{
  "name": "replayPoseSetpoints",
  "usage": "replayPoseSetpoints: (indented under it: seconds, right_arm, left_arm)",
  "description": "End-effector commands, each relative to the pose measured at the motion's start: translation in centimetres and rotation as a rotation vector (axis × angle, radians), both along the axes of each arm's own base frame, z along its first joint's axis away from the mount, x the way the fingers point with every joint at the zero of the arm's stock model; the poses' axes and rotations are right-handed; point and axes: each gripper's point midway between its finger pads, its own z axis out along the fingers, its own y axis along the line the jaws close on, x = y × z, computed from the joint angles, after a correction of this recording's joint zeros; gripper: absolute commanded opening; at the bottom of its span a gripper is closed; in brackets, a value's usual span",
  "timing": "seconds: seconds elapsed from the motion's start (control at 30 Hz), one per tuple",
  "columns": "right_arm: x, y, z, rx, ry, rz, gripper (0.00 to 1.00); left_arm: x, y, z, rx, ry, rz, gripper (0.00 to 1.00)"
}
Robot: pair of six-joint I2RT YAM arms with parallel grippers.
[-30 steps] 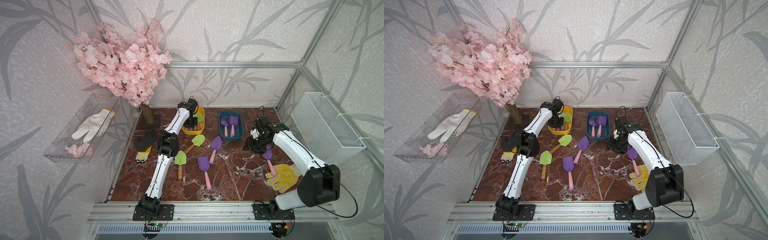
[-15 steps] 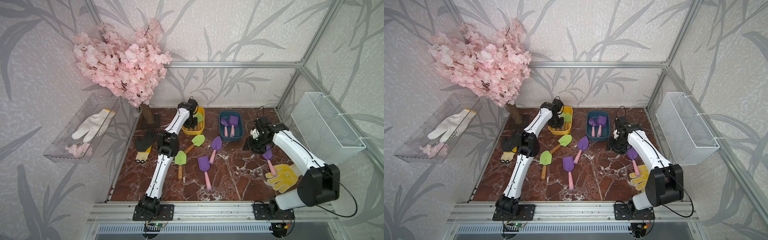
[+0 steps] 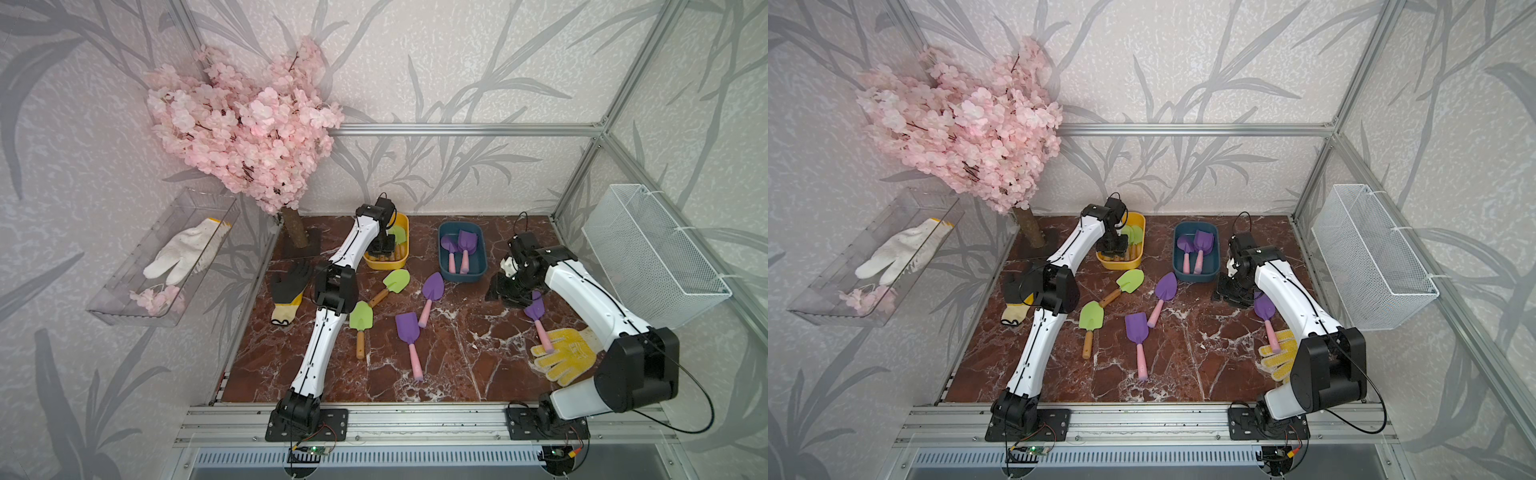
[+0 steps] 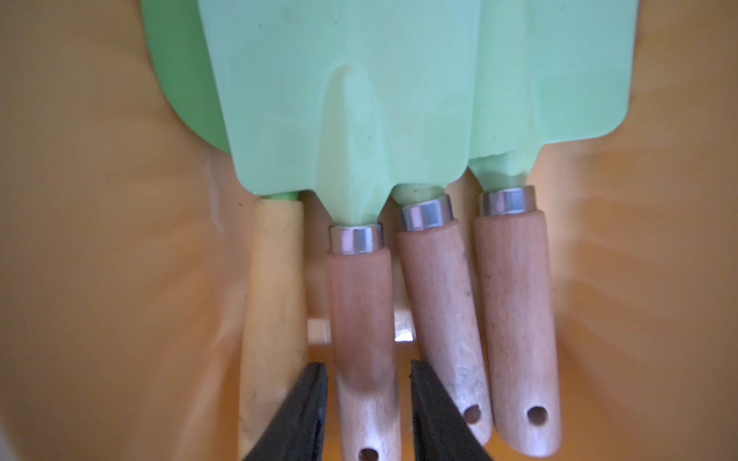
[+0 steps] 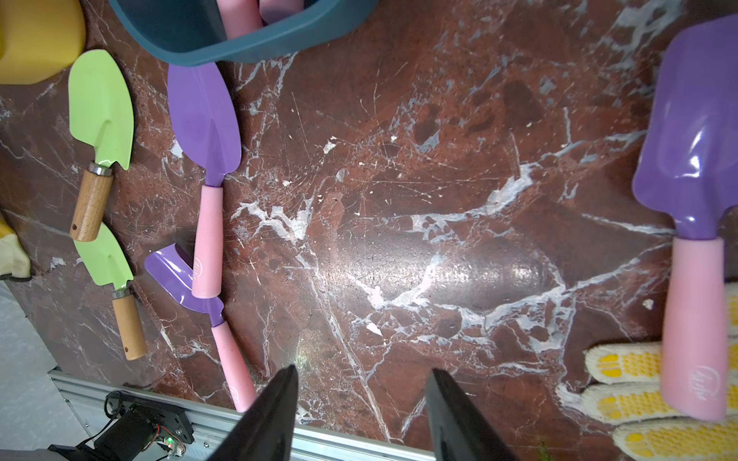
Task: Sort the small shovels by color and place them into the storage box
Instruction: Place the shovel in the storage box.
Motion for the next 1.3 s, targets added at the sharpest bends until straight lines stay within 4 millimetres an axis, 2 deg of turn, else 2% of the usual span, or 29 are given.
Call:
replayPoseSetpoints:
  seconds: [0.0, 0.17, 0.3, 0.4, 0.53, 0.7, 0.77, 0.87, 1.13, 1.27]
  right_arm:
    - [0.4, -0.2, 0.9, -0.014, -0.024, -0.008, 0.56]
    - [0.3, -0.3, 1.6, -0.014, -0.036, -0.012, 0.57]
    - [0.2, -0.4, 2.6, -0.013, -0.057, -0.016, 0.57]
    - [0.0, -0.4, 3.3, -0.013, -0.068, -0.017, 0.57]
    - [-0.3, -0.4, 4.0, -0.009, -0.09, -0.026, 0.57]
    - [-1.3, 0.0, 3.1, -0.012, -0.091, -0.037, 0.57]
    - [-1.7, 0.7, 2.6, 0.007, -0.094, -0.043, 0.57]
    - [-2.4, 2.1, 2.2, 0.019, -0.108, -0.04, 0.57]
    - [-4.5, 6.4, 2.0, 0.013, -0.153, 0.036, 0.57]
    - [-5.0, 7.5, 2.3, 0.033, -0.188, 0.045, 0.57]
  left_arm:
    - [0.0, -0.3, 3.3, -0.04, -0.043, -0.016, 0.42]
    - [0.2, -1.2, 6.9, -0.077, -0.118, -0.026, 0.43]
    - [0.3, -2.0, 11.6, -0.096, -0.223, -0.045, 0.45]
    - [-0.4, -2.6, 15.7, -0.099, -0.309, -0.063, 0.46]
    - [-2.7, -3.3, 20.4, -0.106, -0.382, -0.077, 0.46]
    - [-7.4, -4.3, 23.9, -0.08, -0.43, -0.103, 0.46]
    - [-9.2, -4.4, 24.6, -0.068, -0.447, -0.105, 0.47]
    - [-12.0, -3.4, 25.2, -0.084, -0.452, -0.074, 0.47]
    - [-17.1, 1.1, 25.0, -0.042, -0.472, 0.027, 0.48]
    - [-19.6, 2.8, 24.9, -0.053, -0.473, 0.093, 0.48]
